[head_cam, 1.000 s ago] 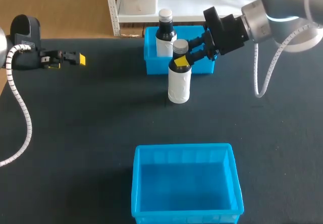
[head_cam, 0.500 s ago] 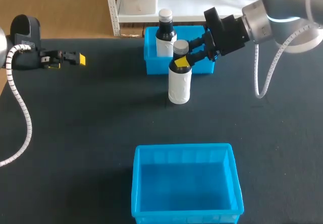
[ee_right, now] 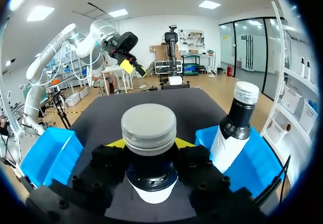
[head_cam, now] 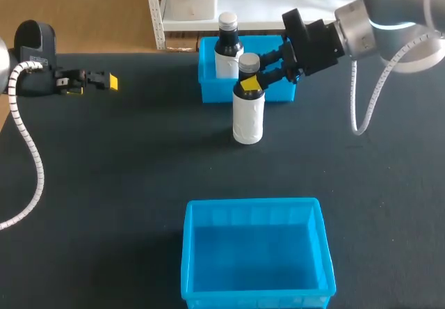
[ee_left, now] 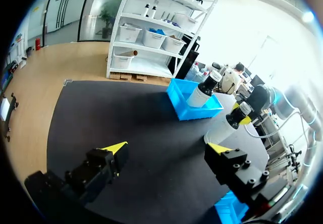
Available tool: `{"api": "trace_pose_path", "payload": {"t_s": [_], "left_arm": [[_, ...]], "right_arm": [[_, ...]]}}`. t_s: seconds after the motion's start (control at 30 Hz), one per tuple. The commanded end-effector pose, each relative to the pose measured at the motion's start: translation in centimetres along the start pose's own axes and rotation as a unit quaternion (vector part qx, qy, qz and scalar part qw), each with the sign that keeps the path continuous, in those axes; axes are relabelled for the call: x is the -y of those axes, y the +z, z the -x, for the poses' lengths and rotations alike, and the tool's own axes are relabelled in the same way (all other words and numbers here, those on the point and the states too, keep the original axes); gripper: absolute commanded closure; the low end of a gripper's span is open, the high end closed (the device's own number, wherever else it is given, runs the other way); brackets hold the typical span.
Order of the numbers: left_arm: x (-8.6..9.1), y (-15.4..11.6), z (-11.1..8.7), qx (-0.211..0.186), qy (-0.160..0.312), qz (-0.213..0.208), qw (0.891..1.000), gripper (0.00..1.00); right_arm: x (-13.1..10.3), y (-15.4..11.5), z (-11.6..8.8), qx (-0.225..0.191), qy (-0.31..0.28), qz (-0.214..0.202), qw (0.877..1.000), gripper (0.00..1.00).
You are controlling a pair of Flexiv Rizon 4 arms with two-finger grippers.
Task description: Pick up the bottle, and place it in the far bin if it is heavy, or in the near bin if it is light.
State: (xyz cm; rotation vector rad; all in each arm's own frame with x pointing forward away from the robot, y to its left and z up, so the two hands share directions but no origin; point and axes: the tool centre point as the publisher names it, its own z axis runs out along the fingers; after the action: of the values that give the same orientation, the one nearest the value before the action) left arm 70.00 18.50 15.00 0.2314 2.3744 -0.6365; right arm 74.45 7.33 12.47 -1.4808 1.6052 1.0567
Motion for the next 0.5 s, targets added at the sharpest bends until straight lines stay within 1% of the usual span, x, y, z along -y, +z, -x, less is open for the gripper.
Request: {"api": "trace_pose_path", "payload": {"t_s": [0.03,0.5], "left_arm": [[0.0,0.0,0.0,0.0,0.0,0.0,1.0,0.0],[0.0,0.0,0.0,0.0,0.0,0.0,1.0,0.0]], "right_arm": [[-0.5,-0.6,0.6,0.004,-0.004,-0.003,1.0,1.0],[-0.9,-2.2,1.2,0.008,-0.015,-0.014,1.0,1.0]]}}
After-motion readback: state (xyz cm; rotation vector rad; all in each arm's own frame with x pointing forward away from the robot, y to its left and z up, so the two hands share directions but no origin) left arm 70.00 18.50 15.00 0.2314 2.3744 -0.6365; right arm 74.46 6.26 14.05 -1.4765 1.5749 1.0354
